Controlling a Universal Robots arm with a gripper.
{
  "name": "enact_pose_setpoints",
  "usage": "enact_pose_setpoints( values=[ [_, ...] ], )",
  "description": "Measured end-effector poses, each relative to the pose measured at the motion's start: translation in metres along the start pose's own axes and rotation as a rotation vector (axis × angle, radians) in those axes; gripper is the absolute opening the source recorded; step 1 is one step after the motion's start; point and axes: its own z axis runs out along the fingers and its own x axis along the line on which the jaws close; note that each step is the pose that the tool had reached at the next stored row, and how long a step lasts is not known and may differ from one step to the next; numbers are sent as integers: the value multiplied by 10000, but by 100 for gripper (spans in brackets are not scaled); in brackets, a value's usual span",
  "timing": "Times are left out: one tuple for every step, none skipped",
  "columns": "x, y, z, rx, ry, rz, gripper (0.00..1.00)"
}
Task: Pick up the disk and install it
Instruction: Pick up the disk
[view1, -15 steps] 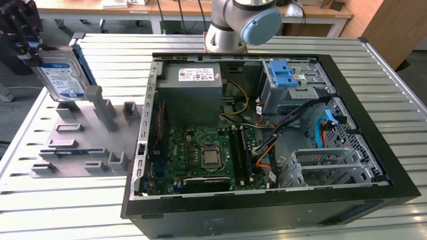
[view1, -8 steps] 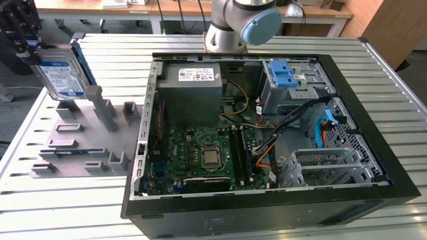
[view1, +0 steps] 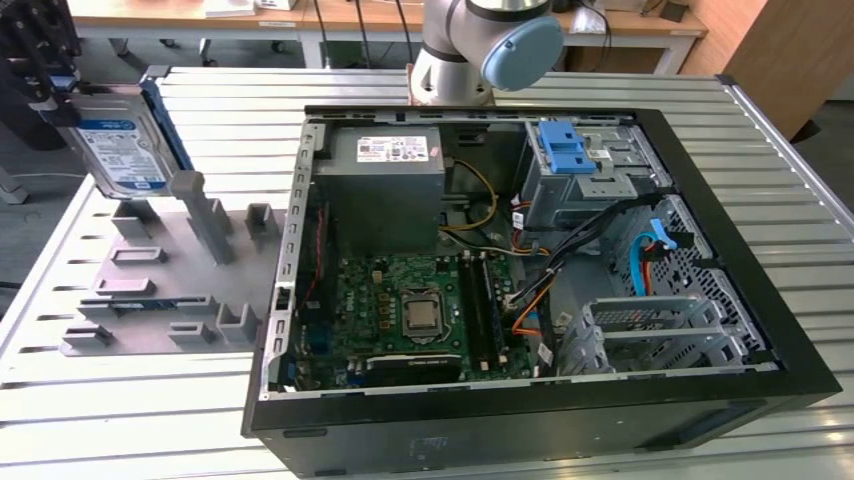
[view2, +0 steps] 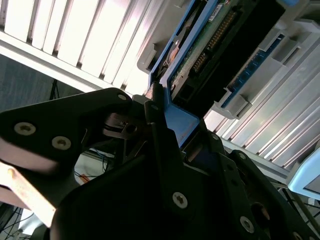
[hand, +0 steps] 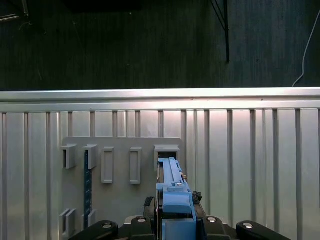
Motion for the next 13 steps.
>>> enact_pose_setpoints(
  values=[
    [0, 0, -5, 1, 0, 0, 36],
    [0, 0, -10, 1, 0, 0, 36],
    [0, 0, -14, 1, 0, 0, 36],
    [0, 0, -19, 0, 0, 0, 36],
    [0, 0, -23, 1, 0, 0, 36],
    [0, 0, -28, 2, -1, 0, 36],
    [0, 0, -33, 1, -1, 0, 36],
    [0, 0, -38, 1, 0, 0, 36],
    [0, 0, -42, 1, -1, 0, 36],
    [0, -1, -47, 1, 0, 0, 36],
    [0, 0, -52, 1, 0, 0, 36],
    [0, 0, -58, 1, 0, 0, 36],
    [0, 0, -64, 1, 0, 0, 36]
  ],
)
